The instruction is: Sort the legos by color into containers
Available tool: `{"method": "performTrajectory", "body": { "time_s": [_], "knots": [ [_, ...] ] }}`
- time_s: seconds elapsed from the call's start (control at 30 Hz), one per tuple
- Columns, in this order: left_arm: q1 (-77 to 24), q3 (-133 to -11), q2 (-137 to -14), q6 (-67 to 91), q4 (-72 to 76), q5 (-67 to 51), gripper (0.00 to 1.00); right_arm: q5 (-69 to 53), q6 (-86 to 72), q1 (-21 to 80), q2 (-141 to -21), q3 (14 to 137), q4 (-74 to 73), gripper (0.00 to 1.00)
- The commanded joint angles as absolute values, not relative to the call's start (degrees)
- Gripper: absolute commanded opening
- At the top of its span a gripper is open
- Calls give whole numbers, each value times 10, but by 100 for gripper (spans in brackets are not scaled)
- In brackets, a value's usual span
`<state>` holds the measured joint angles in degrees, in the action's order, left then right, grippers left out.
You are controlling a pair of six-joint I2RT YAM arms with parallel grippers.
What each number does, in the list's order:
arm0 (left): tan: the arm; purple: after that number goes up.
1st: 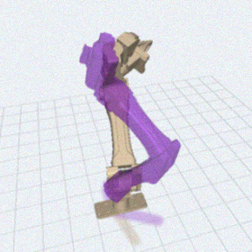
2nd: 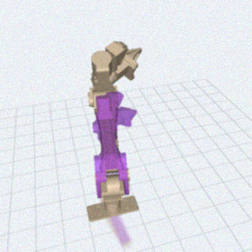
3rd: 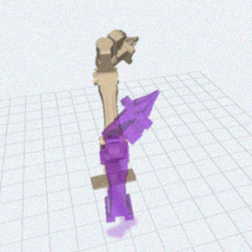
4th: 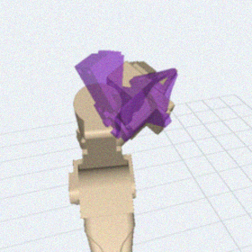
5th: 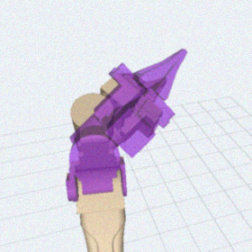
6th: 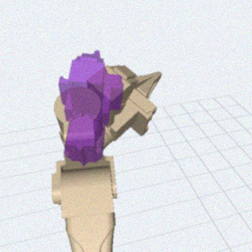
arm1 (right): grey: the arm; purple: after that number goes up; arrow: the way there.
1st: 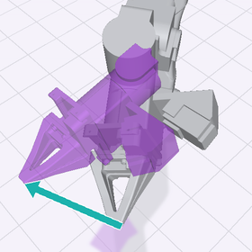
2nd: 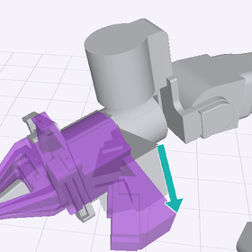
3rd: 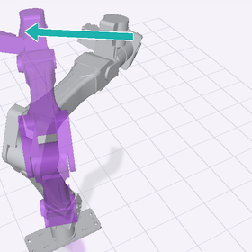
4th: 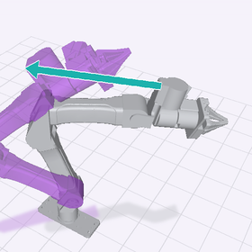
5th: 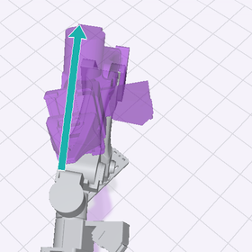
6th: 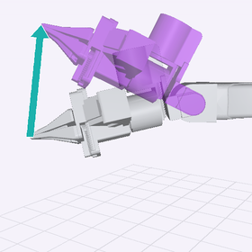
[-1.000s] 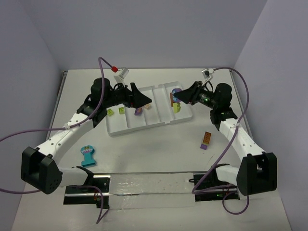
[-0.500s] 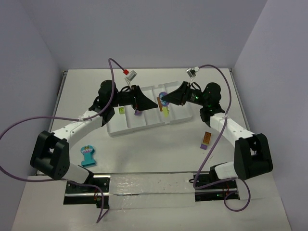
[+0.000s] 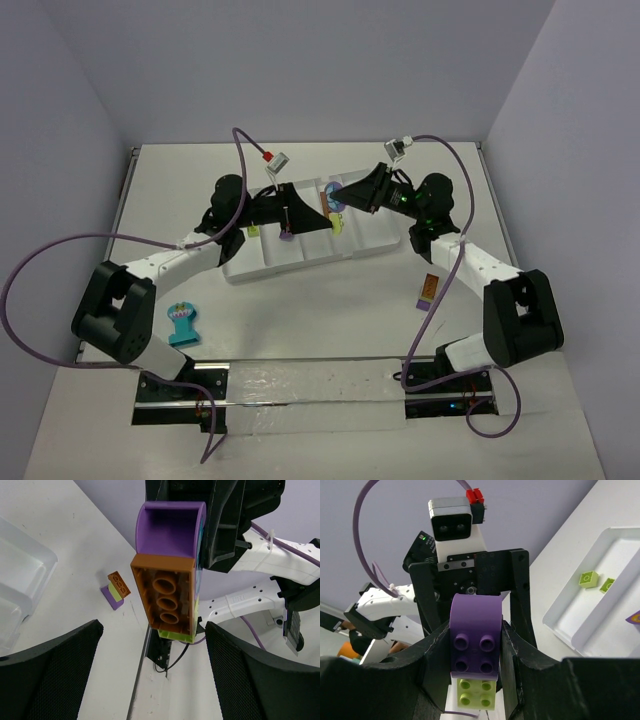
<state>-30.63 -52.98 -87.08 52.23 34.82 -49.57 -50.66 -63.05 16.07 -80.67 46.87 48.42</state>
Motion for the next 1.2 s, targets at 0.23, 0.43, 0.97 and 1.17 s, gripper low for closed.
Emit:
{"method": "performTrajectory", "body": {
  "time_s": [0.23, 0.43, 0.97, 1.17],
  "knots": [
    [-309, -499, -910, 660, 603, -527, 77, -501, -642, 185, -824, 504, 533, 0],
    [-311, -498, -908, 650, 585, -525, 66, -501, -641, 190, -826, 509, 532, 0],
    [-294, -454, -894, 671, 598, -515, 0, -527, -615, 166, -814, 507, 498, 0],
    [-268, -422, -855, 668, 589, -505, 0, -526, -571, 131, -798, 505, 430, 0]
  ]
}}
